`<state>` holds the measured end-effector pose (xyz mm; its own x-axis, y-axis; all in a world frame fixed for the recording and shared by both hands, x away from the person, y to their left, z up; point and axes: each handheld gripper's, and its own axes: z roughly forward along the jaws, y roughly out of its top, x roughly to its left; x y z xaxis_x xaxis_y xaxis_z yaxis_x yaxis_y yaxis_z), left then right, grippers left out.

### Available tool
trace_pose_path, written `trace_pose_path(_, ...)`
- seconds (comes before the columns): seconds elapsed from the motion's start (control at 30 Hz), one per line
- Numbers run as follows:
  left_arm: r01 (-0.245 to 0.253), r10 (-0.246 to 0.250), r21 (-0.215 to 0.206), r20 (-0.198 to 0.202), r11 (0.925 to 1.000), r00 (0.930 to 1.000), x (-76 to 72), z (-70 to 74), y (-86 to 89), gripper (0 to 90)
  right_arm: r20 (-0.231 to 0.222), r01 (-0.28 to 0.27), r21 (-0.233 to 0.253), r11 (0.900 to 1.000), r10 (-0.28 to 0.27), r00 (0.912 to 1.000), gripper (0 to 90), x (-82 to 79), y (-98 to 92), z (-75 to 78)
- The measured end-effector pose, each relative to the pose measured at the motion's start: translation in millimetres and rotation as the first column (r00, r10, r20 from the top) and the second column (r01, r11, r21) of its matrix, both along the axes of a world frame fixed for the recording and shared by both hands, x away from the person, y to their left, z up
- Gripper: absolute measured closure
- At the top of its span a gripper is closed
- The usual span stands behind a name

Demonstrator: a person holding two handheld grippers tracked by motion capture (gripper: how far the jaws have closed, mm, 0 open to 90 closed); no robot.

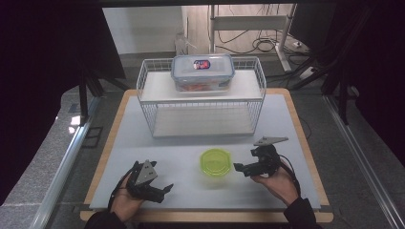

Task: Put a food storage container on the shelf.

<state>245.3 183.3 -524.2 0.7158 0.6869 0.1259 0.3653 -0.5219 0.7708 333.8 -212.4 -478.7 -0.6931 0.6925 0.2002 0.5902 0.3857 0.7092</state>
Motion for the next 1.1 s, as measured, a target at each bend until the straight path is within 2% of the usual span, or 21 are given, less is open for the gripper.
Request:
trace_pose_path(0.07, -0.001, 0.001, -0.002, 0.0, 1.0, 1.0, 0.0, -0.1, -0.1, 3.2, -0.005, -0.009, -0.002, 1.0, 0.009, 0.9999, 9.2, 0.9, 1.2, 0.1)
trace_pose_path(0.1, -0.001, 0.001, -0.002, -0.001, 1.0, 1.0, 0.1, -0.2, -0.2, 3.2, -0.016, -0.019, 0.009, 1.0, 0.019, 0.9997, 15.8, 1.0, 4.5, 0.4)
trace_pose_path(0.2, 0.0, 0.0, 0.0, -0.001, 1.0, 1.0, 0.1, -0.4, -0.5, 3.2, -0.028, -0.02, 0.026, 0.999, 0.021, 0.9994, 24.1, 4.0, 9.1, -0.5)
trace_pose_path(0.3, 0.0, 0.0, -0.001, 0.0, 1.0, 1.0, 0.2, -0.4, -0.5, 3.2, -0.063, -0.01, 0.074, 0.997, 0.015, 0.9979, 32.5, 8.3, 11.3, -2.0)
trace_pose_path(0.4, 0.001, -0.001, 0.0, -0.001, 1.0, 1.0, 0.2, -0.5, -0.5, 3.2, -0.122, 0.002, 0.121, 0.993, 0.013, 0.9925, 39.7, 13.1, 12.7, -4.8)
trace_pose_path(0.5, 0.003, -0.003, 0.001, -0.003, 1.0, 1.0, 0.1, -0.4, -0.6, 3.2, -0.18, 0.007, 0.158, 0.987, 0.022, 0.9835, 47.1, 18.6, 15.0, -8.4)
trace_pose_path(0.6, 0.002, -0.002, 0.0, -0.002, 1.0, 1.0, 0.1, -0.5, -0.5, 3.2, -0.215, 0.004, 0.186, 0.983, 0.036, 0.9759, 53.9, 23.4, 19.0, -11.9)
trace_pose_path(0.67, 0.002, -0.002, 0.0, -0.001, 1.0, 1.0, 0.0, -0.4, -0.4, 3.2, -0.221, 0.004, 0.189, 0.982, 0.039, 0.9744, 56.7, 24.7, 20.4, -13.0)
trace_pose_path(0.7, 0.001, -0.001, -0.001, -0.001, 1.0, 1.0, 0.0, -0.4, -0.3, 3.2, -0.24, 0.006, 0.206, 0.979, 0.045, 0.9698, 62.3, 26.8, 22.0, -14.3)
trace_pose_path(0.73, 0.001, -0.001, 0.0, -0.001, 1.0, 1.0, -0.1, -0.4, -0.2, 3.2, -0.25, 0.008, 0.214, 0.977, 0.047, 0.9671, 63.7, 27.9, 22.2, -14.5)
trace_pose_path(0.8, 0.002, -0.002, 0.0, -0.001, 1.0, 1.0, -0.1, -0.4, -0.4, 3.2, -0.254, 0.023, 0.206, 0.978, 0.031, 0.9666, 69.5, 29.1, 22.3, -14.1)
trace_pose_path(0.9, 0.002, -0.002, 0.0, -0.001, 1.0, 1.0, -0.1, -0.4, -0.4, 3.2, -0.276, 0.027, 0.217, 0.976, 0.035, 0.9604, 71.1, 30.6, 21.5, -15.4)
trace_pose_path(0.97, 0.002, -0.002, 0.0, -0.001, 1.0, 1.0, -0.1, -0.4, -0.4, 3.2, -0.28, 0.028, 0.215, 0.976, 0.035, 0.9594, 72.6, 30.8, 21.3, -15.3)
trace_pose_path(1.0, 0.002, -0.002, 0.001, -0.001, 1.0, 1.0, -0.1, -0.3, -0.4, 3.2, -0.291, 0.028, 0.221, 0.975, 0.038, 0.956, 77.0, 31.1, 21.6, -14.2)
trace_pose_path(1.07, 0.004, -0.004, 0.007, 0.0, 1.0, 1.0, -0.2, 0.0, -0.3, 3.2, -0.302, 0.021, 0.235, 0.972, 0.053, 0.9519, 78.7, 31.5, 22.6, -13.4)
trace_pose_path(1.1, 0.004, -0.004, 0.008, 0.0, 1.0, 1.0, -0.3, 0.1, -0.2, 3.2, -0.297, 0.02, 0.228, 0.973, 0.05, 0.9535, 78.9, 31.2, 23.6, -12.6)
